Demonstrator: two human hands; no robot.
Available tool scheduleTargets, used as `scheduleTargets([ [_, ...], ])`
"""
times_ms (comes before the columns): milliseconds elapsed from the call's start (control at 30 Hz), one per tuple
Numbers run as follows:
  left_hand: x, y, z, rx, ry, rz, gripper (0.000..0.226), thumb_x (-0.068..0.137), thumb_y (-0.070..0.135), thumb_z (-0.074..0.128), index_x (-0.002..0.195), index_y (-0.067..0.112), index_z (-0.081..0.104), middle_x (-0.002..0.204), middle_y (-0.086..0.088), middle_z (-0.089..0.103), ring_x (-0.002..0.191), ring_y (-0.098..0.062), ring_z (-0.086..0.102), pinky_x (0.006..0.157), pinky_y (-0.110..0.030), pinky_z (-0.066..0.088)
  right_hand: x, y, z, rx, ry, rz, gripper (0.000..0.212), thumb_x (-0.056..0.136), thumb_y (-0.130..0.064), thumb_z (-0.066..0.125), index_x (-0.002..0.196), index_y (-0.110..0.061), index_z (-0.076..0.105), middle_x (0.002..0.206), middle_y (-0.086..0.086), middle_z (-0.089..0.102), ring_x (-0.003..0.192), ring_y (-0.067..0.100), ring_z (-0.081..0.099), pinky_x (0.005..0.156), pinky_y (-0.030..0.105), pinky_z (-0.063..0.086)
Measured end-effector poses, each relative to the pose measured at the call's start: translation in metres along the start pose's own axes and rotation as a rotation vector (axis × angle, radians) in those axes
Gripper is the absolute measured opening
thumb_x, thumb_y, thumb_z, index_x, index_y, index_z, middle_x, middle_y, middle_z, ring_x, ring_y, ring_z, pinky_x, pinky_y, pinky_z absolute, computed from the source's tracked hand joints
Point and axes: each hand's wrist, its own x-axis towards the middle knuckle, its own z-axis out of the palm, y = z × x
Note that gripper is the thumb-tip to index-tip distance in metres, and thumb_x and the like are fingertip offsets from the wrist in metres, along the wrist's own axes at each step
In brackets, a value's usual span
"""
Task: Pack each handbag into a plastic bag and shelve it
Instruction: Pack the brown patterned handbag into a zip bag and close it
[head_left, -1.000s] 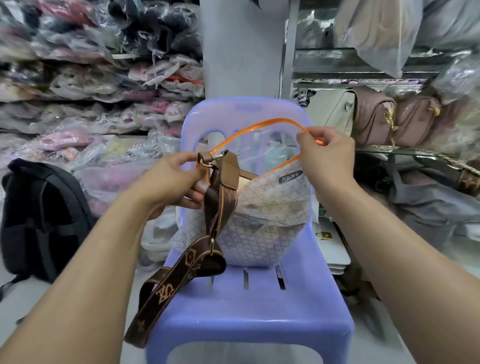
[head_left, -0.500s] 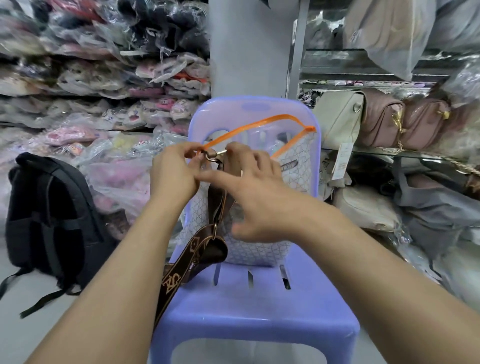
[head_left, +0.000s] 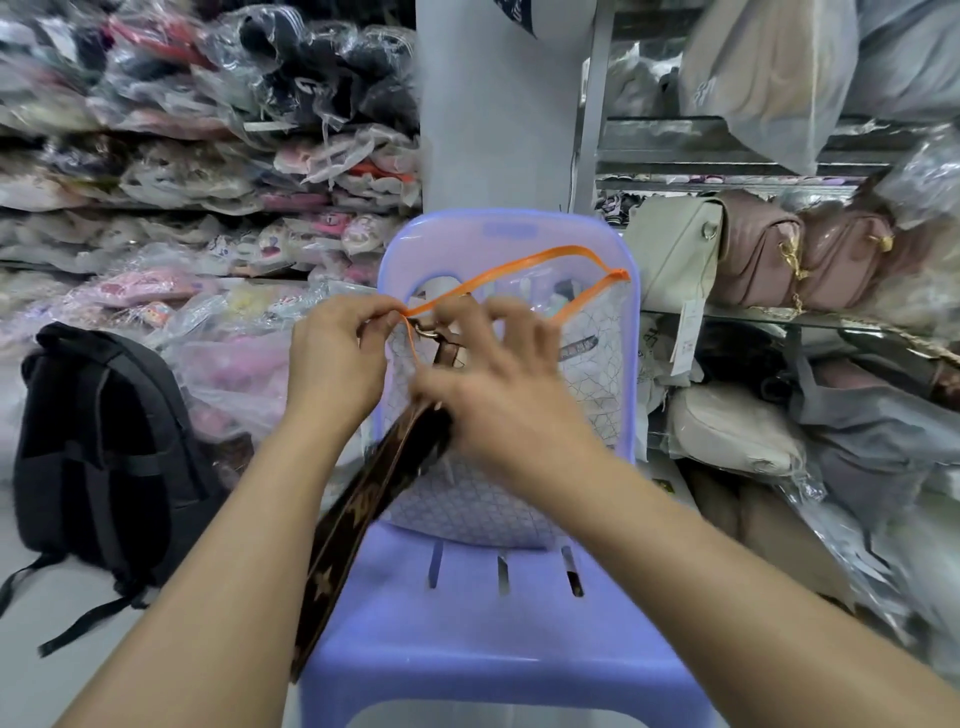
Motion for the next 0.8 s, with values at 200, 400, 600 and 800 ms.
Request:
scheduleTargets([
  [200,0.007,0.018,-0.022,-0.124,0.002,0.104,0.021,0.099,0.008,0.057,0.101,0.026,0.069,0.097,0.004,0.061,0.076,0.001,0.06,0.058,-0.017,0.057,0.055,0.056,-0.043,0.092,-0.008,0.501,0.041,0.087,0.002,0.051,0.125,-0.013,0.056,0.101,0.012,0.062,0.09,0.039,0.055,0.067,0.045,0.041],
  [400,0.011,0.052,-0.028,-0.238,0.039,0.11,0.016,0.101,0.011,0.056,0.102,0.022,0.068,0.088,0.006,0.06,0.071,-0.009,0.062,0.051,-0.015,0.053,0.044,0.064,-0.026,-0.004,-0.124,0.67,0.023,0.085,-0.002,0.057,0.095,-0.021,0.065,0.112,0.013,0.056,0.101,0.038,0.054,0.095,0.056,0.049],
  [600,0.004,0.07,-0.015,-0.503,0.053,-0.051,0.012,0.104,0.009,0.052,0.101,0.013,0.062,0.087,0.0,0.058,0.055,-0.002,0.062,0.049,-0.022,0.056,0.044,0.084,-0.037,0.213,-0.427,0.808,0.02,0.075,-0.017,0.074,0.095,-0.013,0.079,0.084,0.008,0.073,0.085,0.034,0.068,0.074,0.039,0.06],
  [800,0.003,0.079,-0.006,-0.723,0.085,-0.152,0.013,0.106,0.009,0.048,0.104,0.01,0.06,0.1,0.0,0.058,0.071,-0.014,0.076,0.064,-0.021,0.059,0.033,0.081,-0.077,0.55,-0.586,0.686,0.057,0.093,-0.002,0.053,0.144,-0.028,0.045,0.123,0.0,0.061,0.101,0.024,0.067,0.07,0.033,0.055],
])
